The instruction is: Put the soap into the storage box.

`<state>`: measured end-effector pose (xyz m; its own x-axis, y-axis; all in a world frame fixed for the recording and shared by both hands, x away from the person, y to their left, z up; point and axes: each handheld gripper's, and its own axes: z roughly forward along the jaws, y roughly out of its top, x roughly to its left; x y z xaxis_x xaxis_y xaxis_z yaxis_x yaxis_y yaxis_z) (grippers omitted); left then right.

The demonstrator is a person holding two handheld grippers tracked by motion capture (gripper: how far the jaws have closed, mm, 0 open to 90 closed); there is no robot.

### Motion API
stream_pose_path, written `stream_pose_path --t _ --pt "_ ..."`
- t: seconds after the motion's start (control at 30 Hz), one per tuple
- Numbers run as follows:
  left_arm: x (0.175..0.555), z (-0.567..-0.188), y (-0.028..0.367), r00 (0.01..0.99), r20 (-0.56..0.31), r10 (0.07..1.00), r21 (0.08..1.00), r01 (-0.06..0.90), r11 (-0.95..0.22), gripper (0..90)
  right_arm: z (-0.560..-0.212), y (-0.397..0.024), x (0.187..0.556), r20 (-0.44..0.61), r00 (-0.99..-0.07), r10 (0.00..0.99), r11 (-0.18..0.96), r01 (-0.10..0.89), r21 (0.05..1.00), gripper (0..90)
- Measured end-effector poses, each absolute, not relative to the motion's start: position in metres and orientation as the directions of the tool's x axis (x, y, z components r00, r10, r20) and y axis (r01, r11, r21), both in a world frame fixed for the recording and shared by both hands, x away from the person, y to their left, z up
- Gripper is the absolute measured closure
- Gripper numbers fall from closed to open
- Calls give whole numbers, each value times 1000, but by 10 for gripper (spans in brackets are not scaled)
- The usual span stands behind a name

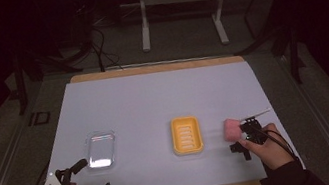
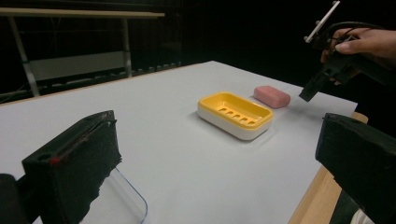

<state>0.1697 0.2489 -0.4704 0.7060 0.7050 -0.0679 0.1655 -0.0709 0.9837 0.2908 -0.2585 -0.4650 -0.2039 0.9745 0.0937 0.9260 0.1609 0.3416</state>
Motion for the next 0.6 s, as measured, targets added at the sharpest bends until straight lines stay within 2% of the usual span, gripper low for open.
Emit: stream_pose_path --t 0.2,0.4,0.6 --pt "169 -470 249 707 -74 704 984 168 -65 0 -462 -254 309 133 -148 980 103 951 293 325" --pt "169 -470 250 706 -75 705 984 168 -63 0 -460 -256 326 159 -69 985 20 956 292 321" --pt "168 -470 249 709 -69 702 984 164 -69 0 -472 -257 344 108 -9 994 -23 959 284 310"
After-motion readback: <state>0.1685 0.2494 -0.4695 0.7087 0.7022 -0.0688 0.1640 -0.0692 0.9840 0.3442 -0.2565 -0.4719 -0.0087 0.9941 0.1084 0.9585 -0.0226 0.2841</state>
